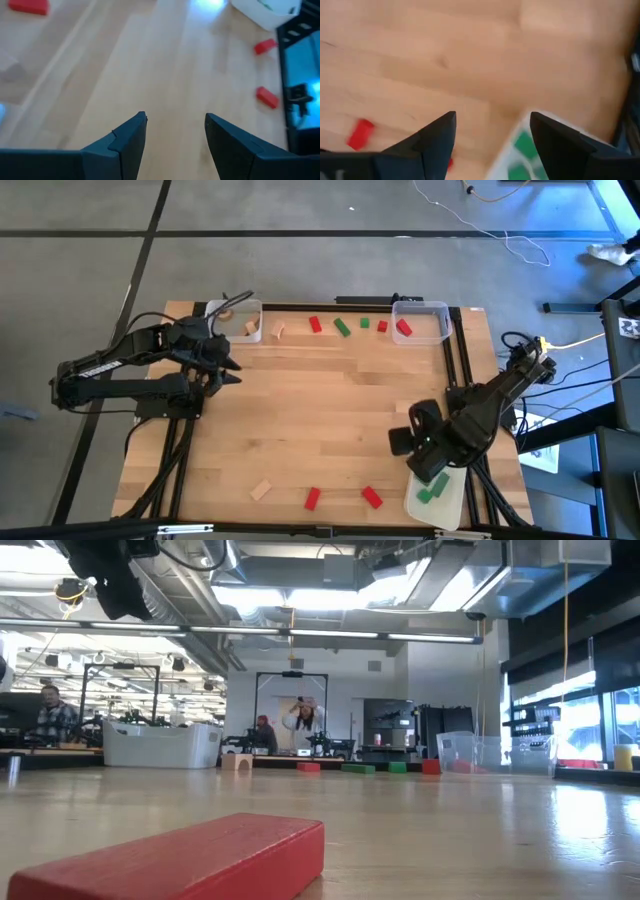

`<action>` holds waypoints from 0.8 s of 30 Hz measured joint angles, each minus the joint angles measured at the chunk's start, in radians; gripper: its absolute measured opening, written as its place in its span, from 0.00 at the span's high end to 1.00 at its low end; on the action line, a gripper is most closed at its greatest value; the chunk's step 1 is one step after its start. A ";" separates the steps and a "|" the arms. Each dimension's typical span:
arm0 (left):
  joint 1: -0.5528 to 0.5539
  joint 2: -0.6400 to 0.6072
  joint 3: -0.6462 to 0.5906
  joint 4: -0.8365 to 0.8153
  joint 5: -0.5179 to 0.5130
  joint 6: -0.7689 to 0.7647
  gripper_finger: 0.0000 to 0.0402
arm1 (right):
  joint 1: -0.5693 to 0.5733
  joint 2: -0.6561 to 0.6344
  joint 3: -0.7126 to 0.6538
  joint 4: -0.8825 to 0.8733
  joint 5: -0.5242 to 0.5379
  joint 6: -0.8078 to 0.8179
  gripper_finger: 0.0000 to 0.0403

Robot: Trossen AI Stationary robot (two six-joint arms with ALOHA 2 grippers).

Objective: Sort & place blocks by color
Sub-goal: Put the light brown block into the gray bin

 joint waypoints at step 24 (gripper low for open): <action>-0.472 0.159 0.065 0.127 -0.186 -0.437 0.52 | -0.180 -0.068 0.038 -0.063 0.339 -0.730 0.37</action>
